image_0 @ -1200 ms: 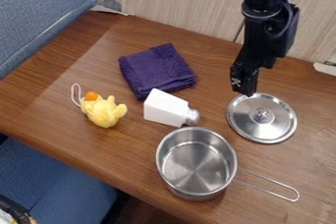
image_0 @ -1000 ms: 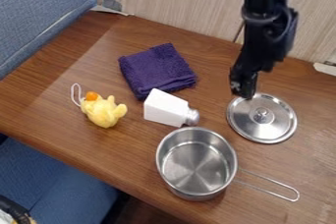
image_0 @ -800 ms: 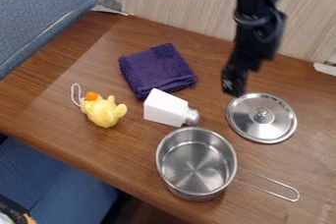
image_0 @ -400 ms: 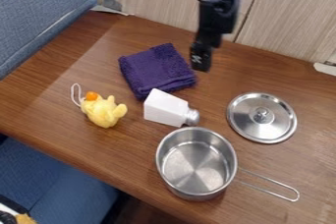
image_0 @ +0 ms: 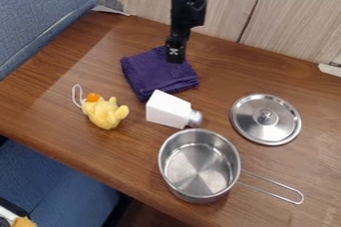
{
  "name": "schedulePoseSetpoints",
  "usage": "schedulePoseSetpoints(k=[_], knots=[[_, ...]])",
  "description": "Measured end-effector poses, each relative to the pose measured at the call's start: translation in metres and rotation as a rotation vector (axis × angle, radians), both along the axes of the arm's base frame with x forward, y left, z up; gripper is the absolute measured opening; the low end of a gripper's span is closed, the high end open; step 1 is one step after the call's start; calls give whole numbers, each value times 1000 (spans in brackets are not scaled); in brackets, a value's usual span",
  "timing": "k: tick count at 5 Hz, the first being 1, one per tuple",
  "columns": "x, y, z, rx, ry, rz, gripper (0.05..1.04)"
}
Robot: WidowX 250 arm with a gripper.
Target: Moved the purple cloth to the top left corner of the table
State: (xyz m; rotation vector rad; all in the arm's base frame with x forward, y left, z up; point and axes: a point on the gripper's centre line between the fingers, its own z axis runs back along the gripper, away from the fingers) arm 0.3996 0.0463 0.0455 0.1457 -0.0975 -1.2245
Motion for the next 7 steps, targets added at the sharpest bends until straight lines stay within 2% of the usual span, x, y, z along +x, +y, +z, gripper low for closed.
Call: schedulePoseSetpoints(k=[1,3,4,7], knots=[[-4,18,-11,20,26,112,1001],[-13,19,-30,15,76,173,1001],[-13,17,-40,-11,104,175,1001],[18,48,-44,-19,93,264,1001]])
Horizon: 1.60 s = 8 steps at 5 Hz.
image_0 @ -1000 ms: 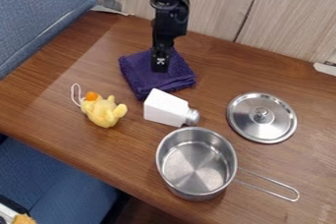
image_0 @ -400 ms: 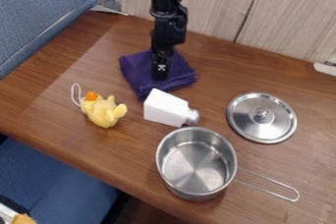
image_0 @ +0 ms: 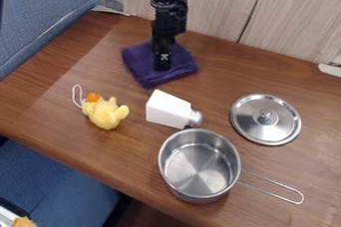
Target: Moved the purple cloth to the top left corner of the table
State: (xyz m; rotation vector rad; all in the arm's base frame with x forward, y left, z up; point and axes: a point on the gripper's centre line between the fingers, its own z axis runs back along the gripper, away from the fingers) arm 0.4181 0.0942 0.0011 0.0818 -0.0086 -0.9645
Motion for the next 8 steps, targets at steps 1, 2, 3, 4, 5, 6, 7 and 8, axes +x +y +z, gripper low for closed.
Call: schedulePoseSetpoints(k=[1,2,3,4,5,6,7,8], knots=[[10,23,0,7,-3,66,1001],[15,50,1,16,-7,153,1001],[18,79,2,29,-9,240,1001],[17,103,3,43,-10,304,1001],[17,116,4,51,-10,337,1001],[17,117,5,55,-10,336,1001],[17,117,6,48,-13,332,1001],[19,116,7,27,-44,333,1001]])
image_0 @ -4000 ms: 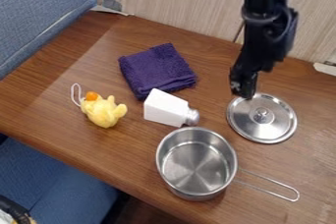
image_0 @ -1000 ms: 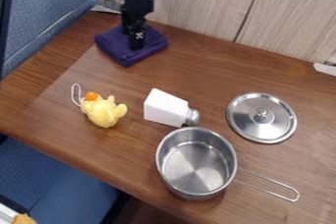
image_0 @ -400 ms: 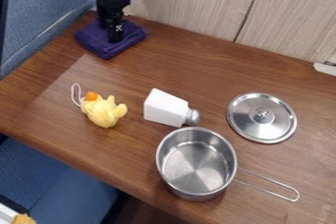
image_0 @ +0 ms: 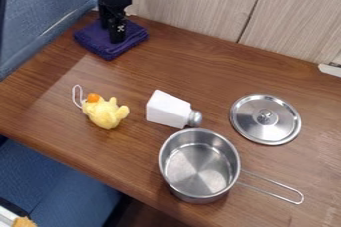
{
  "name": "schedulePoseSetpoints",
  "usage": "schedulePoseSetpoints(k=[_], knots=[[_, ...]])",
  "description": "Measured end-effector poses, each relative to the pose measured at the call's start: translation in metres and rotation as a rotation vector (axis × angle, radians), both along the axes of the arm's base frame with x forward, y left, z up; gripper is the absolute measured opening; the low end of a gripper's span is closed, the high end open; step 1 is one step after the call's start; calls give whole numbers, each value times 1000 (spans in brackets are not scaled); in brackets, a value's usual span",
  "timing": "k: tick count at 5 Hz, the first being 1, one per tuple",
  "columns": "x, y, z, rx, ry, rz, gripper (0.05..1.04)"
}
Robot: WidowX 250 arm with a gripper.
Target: Moved the purple cloth to the top left corner of the table
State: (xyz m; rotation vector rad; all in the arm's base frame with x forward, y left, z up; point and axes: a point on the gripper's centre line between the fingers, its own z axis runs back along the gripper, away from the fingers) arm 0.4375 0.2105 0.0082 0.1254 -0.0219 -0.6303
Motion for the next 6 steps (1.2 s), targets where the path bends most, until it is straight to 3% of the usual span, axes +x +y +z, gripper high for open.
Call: schedulePoseSetpoints(k=[1,4,6], knots=[[2,0,3,-37,-31,-15,1001],[-12,-15,61,2,-152,-29,1001],[-16,-24,70,0,-154,-42,1001]])
